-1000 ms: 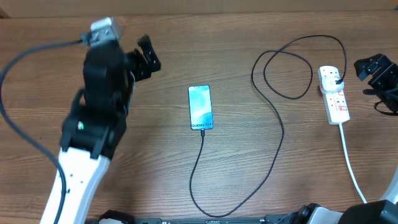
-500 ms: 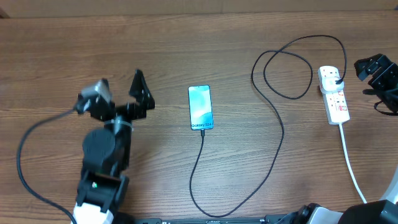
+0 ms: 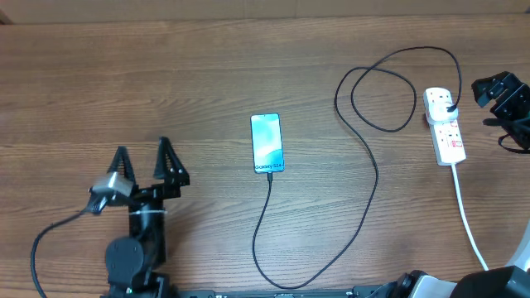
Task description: Plug charger to phone and switch on socket
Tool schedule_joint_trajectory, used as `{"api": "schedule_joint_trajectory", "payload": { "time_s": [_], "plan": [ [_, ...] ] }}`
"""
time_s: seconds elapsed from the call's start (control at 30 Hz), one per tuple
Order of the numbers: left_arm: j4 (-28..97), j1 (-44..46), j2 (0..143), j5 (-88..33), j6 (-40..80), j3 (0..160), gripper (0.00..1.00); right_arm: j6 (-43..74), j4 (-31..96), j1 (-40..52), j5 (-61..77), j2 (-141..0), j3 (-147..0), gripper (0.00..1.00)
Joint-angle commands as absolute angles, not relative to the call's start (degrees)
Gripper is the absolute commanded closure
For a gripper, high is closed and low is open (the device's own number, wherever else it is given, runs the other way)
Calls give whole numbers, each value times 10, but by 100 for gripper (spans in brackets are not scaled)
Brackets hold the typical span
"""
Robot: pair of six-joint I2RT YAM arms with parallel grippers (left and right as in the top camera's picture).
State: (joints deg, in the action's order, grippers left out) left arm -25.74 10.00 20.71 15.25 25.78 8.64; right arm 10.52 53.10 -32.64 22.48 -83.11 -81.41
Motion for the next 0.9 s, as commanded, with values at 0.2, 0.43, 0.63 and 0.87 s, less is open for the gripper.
{"api": "schedule_joint_trajectory", "payload": {
  "time_s": [0.2,0.43,0.63,0.87],
  "plan": [
    [-247,80,114,150,260,3,0,105,528,-328,223,-832,-815,0],
    [-174,51,81,136,260,3,0,105,529,-328,223,-832,-815,0],
    [-88,27,33,109,257,3,0,105,529,-328,223,-832,-815,0],
    [-17,4,2,78,229,3,0,105,529,-328,223,-832,-815,0]
  ]
}}
